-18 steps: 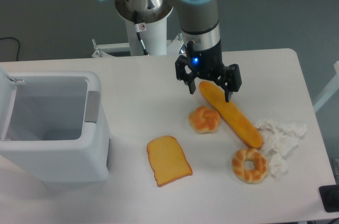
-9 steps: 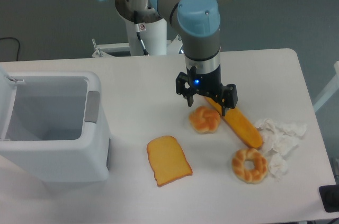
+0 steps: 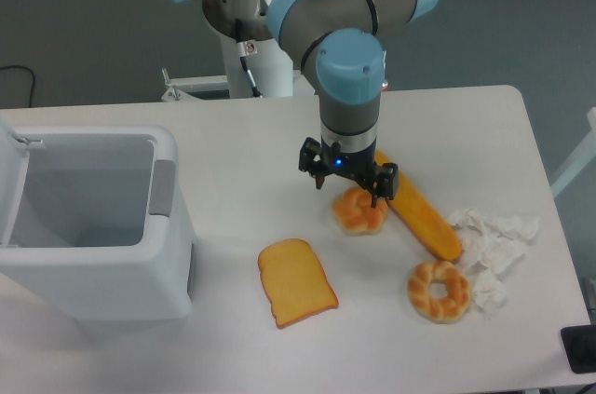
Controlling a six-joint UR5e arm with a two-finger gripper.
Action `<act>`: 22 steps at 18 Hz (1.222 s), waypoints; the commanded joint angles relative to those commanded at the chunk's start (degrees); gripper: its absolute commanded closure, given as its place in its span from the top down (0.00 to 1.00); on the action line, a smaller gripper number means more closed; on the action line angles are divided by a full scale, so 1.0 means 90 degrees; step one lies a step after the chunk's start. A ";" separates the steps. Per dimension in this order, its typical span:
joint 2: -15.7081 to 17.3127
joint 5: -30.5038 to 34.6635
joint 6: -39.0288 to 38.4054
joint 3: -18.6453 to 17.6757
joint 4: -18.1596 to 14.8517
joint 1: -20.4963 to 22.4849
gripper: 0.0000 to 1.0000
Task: Pick up the round bread
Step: 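Lower the open gripper around the round roll and close on it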
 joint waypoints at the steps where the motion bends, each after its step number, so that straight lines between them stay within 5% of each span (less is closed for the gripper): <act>1: -0.0029 0.0000 0.0029 0.0009 0.0000 0.0019 1.00; 11: -0.0567 0.0059 0.0167 0.0351 0.0000 0.0166 1.00; 22: -0.0733 0.0010 0.0117 0.0078 0.0078 0.0254 1.00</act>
